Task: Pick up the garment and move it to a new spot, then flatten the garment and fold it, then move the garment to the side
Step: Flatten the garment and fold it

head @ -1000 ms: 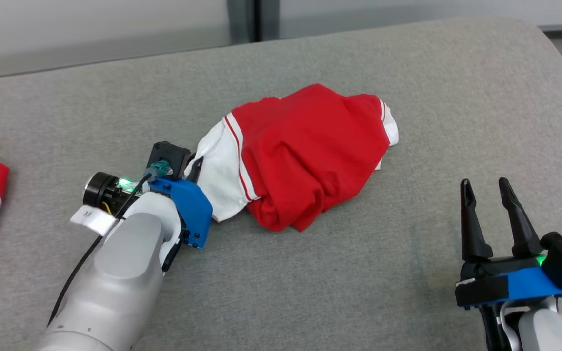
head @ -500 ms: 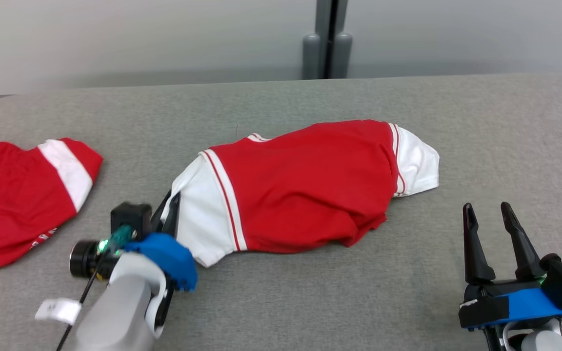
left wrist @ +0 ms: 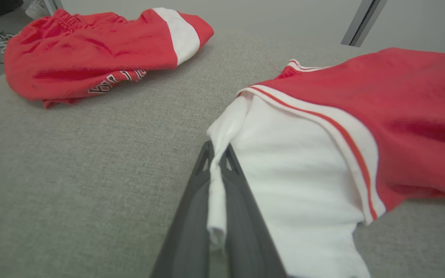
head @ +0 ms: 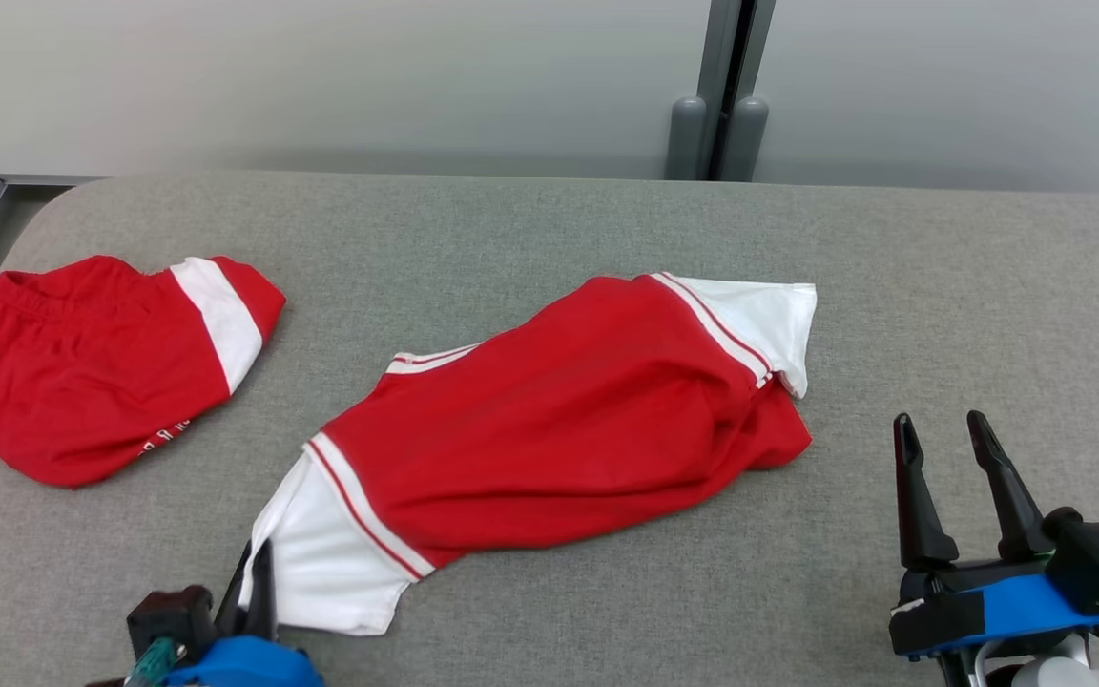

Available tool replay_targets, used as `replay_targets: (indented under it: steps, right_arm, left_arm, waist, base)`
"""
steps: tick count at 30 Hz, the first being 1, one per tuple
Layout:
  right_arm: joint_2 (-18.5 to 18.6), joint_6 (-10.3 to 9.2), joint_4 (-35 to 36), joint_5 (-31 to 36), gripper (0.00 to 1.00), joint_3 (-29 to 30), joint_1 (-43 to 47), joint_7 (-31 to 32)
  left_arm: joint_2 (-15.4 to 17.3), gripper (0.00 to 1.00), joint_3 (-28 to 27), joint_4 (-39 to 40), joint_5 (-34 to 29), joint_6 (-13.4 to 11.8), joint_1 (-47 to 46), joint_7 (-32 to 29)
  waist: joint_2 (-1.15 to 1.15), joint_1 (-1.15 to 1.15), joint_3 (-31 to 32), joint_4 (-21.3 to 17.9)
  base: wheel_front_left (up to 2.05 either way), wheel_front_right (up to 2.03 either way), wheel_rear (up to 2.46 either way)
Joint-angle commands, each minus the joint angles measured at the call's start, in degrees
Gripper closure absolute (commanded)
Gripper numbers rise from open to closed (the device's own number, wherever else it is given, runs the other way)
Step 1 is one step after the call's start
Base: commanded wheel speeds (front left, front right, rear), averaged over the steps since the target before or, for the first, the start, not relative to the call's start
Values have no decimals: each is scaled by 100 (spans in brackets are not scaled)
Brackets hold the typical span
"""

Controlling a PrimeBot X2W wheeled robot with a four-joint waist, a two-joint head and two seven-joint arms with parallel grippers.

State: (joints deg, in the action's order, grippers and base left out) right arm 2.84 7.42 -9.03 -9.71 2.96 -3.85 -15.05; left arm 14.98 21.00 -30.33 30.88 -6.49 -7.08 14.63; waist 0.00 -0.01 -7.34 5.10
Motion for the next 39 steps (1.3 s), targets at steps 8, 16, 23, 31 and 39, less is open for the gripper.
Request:
replay_targets:
  steps: [8, 16, 23, 31, 39]
  right_arm:
    - [7, 13, -31, 7, 0, 25, 84, -19]
    - [7, 13, -46, -13, 0, 3, 60, -20]
    - [8, 13, -30, 25, 0, -11, -69, -17]
    - [7, 13, 22, 30, 0, -15, -222, -12]
    - [7, 13, 33, -125, 0, -95, -513, -16]
  left_arm:
    - [263, 100, -300, 774, 179, -526, 857, -165]
    - [335, 0, -302, 1402, 118, -758, 989, -251]
    - [510, 0, -386, 1945, -149, -801, 510, -84]
    - [750, 0, -227, 2055, -452, -414, -1092, -356]
    - [676, 0, 268, 1530, -640, 261, -2928, -1030]
  waist:
    - [0, 1, 4, -43]
    - [0, 1, -9, -77]
    - [0, 1, -86, -299]
    - [0, 1, -402, -714]
    - [0, 1, -913, -1198]
  base:
    - [0, 0, 0]
    - [0, 0, 0]
    - [0, 0, 0]
    - [0, 0, 0]
    - [0, 0, 0]
